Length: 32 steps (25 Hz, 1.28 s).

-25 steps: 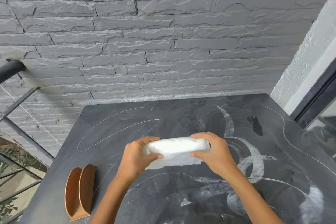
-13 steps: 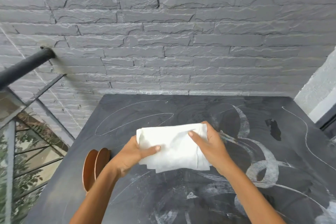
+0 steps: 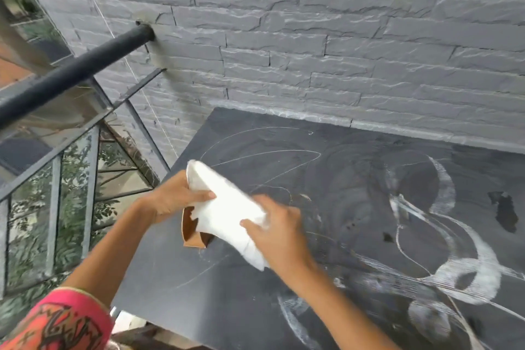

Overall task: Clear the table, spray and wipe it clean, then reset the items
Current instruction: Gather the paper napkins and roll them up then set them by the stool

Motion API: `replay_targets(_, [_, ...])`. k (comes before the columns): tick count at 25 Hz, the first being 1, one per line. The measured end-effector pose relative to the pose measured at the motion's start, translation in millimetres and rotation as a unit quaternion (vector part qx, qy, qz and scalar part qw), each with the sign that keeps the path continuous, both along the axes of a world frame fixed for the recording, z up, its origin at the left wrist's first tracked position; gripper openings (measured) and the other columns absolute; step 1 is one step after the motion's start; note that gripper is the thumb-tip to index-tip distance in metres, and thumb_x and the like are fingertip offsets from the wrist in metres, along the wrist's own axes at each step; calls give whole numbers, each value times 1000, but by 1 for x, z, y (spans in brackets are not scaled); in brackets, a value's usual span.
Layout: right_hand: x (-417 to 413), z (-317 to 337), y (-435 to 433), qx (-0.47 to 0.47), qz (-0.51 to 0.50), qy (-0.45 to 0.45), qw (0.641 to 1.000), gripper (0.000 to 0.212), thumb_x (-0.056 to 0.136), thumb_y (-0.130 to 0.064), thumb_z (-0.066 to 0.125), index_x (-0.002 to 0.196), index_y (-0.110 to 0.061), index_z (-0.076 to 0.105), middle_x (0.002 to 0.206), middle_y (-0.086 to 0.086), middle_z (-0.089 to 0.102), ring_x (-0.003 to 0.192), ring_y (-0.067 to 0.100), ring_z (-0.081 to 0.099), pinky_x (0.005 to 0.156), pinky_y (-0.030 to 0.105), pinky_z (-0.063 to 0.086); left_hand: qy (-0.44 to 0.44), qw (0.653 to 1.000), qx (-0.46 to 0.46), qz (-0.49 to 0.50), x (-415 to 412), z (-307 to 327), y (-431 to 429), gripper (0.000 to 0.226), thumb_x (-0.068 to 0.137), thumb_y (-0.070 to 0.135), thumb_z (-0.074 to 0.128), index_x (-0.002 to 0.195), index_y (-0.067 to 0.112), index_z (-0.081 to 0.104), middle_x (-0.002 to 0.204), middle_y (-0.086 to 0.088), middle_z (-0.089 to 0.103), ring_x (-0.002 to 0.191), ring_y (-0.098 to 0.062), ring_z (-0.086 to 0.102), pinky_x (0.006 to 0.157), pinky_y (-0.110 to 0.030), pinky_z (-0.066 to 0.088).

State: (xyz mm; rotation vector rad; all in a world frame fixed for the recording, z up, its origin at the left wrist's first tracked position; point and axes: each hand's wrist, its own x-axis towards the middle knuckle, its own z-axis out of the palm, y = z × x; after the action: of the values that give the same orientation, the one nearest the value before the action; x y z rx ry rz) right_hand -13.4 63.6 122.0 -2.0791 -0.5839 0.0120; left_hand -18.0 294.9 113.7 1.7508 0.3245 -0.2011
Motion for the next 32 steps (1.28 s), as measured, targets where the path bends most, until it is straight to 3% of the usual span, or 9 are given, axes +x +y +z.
replay_targets(5, [-35,-17,91,25,21,-97,995,38,61,3,70,98,-7,66,99,6,71,82,25,67,58,32,54,9,997,37,-72,35,13,67,24,63,6,69,82,20,72,90,-2,75,78,-13,69,58,-19,53])
replay_targets(8, [-39,-36,135,-4,-38,-106,994,58,46,12,82,99,-6,69,105,6,72,90,18,69,66,26,55,31,994,39,-100,59,-1,97,24,59,4,67,79,18,71,87,-3,73,86,-24,65,74,-35,55])
replay_targets(11, [-38,-55,163,-37,-87,-104,990,55,44,11,84,95,-6,72,103,6,73,90,13,69,70,19,52,44,991,37,-119,76,-19,108,17,60,3,65,72,14,65,85,-7,71,91,-27,64,85,-50,49])
replay_targets(15, [-43,-82,184,-83,-99,-92,987,59,40,11,85,96,-6,73,100,5,73,92,9,69,75,16,52,51,986,8,-159,89,-46,112,29,69,-7,66,59,20,62,78,-3,71,74,-17,65,63,-29,55])
replay_targets(19, [-43,-104,186,-129,-91,-59,986,64,37,7,87,97,-7,73,102,5,73,92,9,69,73,17,53,40,988,30,-149,95,-79,116,32,80,-21,52,65,7,58,78,-2,72,74,-7,69,61,-20,54])
replay_targets(24, [-42,-124,182,-182,-79,-88,976,48,48,5,79,94,-8,75,98,3,74,80,7,70,64,16,50,49,987,43,-146,105,-114,120,44,80,-18,56,59,18,70,69,6,74,72,-7,69,71,-31,51])
replay_targets(27, [-44,-130,179,-247,-52,-129,959,37,70,0,47,92,-10,76,94,1,75,73,4,70,55,16,52,46,988,60,-137,111,-125,118,34,75,-13,65,65,18,74,72,-1,72,71,-15,65,66,-25,52])
replay_targets(30, [-51,-135,176,-310,-31,-145,939,39,73,-1,43,91,-11,76,93,3,75,76,5,70,55,16,53,24,985,122,-121,117,-134,119,13,74,-10,68,81,1,71,79,-9,68,75,-15,61,69,-17,50])
replay_targets(32, [-58,-139,177,-326,-6,-139,935,37,73,-1,49,95,-12,76,99,3,74,85,6,70,62,15,54,24,984,131,-117,118,-136,118,13,75,-8,70,78,5,70,74,-4,67,72,-13,60,65,-11,48])
